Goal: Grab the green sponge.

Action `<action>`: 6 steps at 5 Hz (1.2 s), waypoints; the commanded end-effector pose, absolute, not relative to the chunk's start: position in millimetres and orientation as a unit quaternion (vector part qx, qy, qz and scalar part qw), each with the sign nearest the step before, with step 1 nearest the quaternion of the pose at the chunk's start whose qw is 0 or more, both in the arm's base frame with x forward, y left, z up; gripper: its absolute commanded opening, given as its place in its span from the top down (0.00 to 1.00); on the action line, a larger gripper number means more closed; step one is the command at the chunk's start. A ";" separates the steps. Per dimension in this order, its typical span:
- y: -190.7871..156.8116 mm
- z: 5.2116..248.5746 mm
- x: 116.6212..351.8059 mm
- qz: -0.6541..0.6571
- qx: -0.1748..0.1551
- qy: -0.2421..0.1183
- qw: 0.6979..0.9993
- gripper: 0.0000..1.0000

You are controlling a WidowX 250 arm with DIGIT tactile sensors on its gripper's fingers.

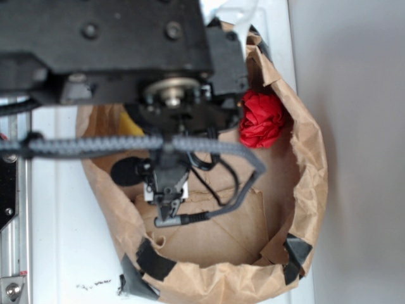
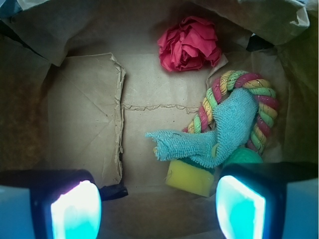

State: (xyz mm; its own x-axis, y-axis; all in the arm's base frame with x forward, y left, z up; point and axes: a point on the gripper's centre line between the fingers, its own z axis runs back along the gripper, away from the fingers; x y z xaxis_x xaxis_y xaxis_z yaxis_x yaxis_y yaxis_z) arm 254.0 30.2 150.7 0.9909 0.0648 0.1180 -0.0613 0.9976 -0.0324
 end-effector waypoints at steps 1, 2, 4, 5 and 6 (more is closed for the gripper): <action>49.3 137.9 237.9 0.206 0.019 -0.085 0.975 0.00; 49.1 126.5 243.5 0.208 0.006 -0.106 0.972 0.00; 65.1 98.4 269.8 0.257 0.013 -0.066 0.964 0.00; 74.1 92.7 271.6 0.261 0.025 -0.074 0.962 0.00; 78.9 88.4 261.7 0.230 0.039 -0.088 0.968 0.00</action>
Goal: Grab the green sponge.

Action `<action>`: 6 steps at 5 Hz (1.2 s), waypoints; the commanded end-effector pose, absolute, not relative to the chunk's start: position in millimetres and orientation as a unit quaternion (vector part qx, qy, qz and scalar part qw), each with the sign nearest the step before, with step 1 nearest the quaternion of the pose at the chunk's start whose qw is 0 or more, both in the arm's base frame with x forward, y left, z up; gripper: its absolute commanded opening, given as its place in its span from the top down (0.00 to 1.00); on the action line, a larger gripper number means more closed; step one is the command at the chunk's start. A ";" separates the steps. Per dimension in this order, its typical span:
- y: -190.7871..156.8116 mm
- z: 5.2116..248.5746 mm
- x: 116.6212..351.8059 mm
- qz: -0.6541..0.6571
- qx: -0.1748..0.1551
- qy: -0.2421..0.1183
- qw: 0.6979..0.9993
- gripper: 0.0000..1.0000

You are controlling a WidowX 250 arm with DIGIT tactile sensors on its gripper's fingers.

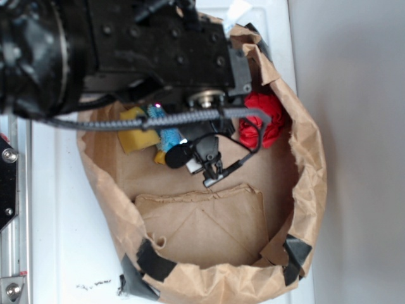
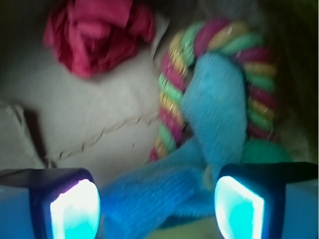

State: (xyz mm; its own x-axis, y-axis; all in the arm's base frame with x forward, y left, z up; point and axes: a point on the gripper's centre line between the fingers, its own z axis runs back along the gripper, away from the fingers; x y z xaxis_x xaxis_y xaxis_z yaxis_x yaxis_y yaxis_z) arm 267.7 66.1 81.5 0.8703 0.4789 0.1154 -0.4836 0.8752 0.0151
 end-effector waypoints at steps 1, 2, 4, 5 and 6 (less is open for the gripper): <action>82.1 89.8 249.0 0.198 0.042 -0.103 0.974 0.00; 83.7 95.4 240.9 0.187 0.029 -0.105 0.976 0.00; 89.8 106.3 234.3 0.185 0.003 -0.104 0.977 0.00; 90.9 114.0 232.5 0.190 -0.011 -0.102 0.977 0.00; 91.5 119.6 228.9 0.182 -0.023 -0.106 0.977 0.00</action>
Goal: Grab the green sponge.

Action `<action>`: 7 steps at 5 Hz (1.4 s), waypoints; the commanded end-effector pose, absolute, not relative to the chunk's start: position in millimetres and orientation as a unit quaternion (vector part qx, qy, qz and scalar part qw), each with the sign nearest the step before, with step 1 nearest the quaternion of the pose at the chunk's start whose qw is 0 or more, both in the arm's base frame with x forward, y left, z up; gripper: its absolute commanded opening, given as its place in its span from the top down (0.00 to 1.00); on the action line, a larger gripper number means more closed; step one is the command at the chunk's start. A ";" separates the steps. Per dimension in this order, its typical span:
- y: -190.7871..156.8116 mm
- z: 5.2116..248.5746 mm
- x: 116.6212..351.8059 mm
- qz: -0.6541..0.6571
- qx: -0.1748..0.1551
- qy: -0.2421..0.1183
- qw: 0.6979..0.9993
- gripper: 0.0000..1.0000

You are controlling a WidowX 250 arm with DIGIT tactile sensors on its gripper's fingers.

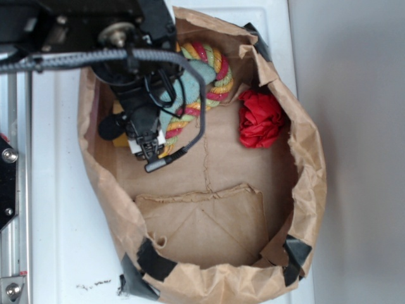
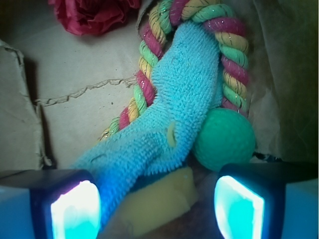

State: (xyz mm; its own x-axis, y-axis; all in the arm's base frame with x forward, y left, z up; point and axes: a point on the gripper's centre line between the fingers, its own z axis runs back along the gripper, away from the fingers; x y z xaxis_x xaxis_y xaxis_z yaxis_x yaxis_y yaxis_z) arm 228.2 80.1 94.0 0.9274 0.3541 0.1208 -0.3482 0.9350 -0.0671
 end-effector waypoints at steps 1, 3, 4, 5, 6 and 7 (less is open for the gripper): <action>92.8 128.7 225.5 0.177 -0.041 -0.111 0.977 0.00; 88.1 125.3 225.6 0.170 -0.041 -0.112 0.978 0.00; 80.4 113.3 228.6 0.170 -0.036 -0.102 0.979 0.00; 69.1 99.5 230.2 0.167 -0.031 -0.096 0.981 0.00; 62.4 82.5 228.1 0.154 -0.018 -0.095 0.983 0.00; 59.9 70.5 216.2 0.123 -0.005 -0.087 0.989 0.00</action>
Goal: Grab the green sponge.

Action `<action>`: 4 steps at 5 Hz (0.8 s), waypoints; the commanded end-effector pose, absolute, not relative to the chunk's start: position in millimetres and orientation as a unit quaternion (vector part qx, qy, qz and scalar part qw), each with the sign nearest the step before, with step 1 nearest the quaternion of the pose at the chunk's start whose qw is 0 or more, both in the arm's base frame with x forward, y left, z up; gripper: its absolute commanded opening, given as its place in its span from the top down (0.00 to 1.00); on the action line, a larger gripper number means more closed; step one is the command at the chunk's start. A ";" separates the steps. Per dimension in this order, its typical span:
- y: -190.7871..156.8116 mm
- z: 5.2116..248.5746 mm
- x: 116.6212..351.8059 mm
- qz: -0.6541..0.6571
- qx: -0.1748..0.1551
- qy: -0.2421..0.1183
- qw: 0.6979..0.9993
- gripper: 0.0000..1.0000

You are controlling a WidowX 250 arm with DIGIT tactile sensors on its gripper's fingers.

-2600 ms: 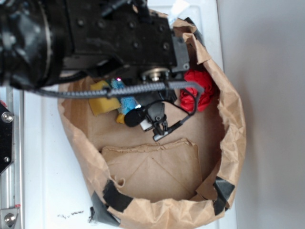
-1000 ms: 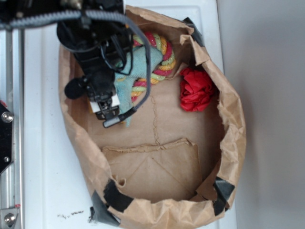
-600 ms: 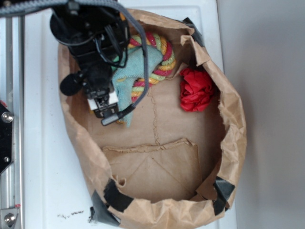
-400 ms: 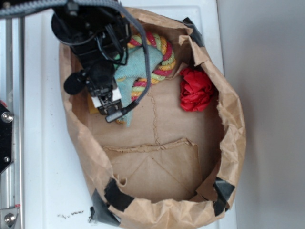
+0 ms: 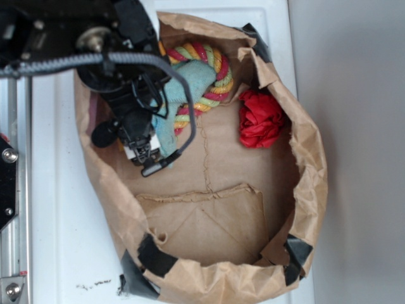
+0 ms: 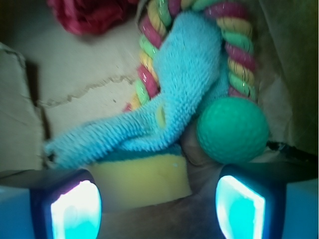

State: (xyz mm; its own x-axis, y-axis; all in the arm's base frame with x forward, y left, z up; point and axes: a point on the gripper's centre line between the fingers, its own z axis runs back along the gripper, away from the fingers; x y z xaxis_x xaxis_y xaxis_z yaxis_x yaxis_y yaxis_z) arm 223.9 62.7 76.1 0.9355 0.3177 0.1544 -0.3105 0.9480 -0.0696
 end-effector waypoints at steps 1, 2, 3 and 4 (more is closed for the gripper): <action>56.0 73.5 203.9 0.102 -0.014 -0.085 0.991 0.00; 53.0 74.7 207.5 0.108 -0.018 -0.085 0.990 0.00; 49.1 77.0 208.4 0.113 -0.024 -0.076 0.990 0.00; 44.7 78.3 205.3 0.105 -0.031 -0.074 0.991 0.00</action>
State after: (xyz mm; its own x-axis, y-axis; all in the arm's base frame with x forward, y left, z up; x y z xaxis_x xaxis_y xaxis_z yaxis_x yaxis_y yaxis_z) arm 199.8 45.4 67.8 0.9686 0.2282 0.0986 -0.2207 0.9719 -0.0816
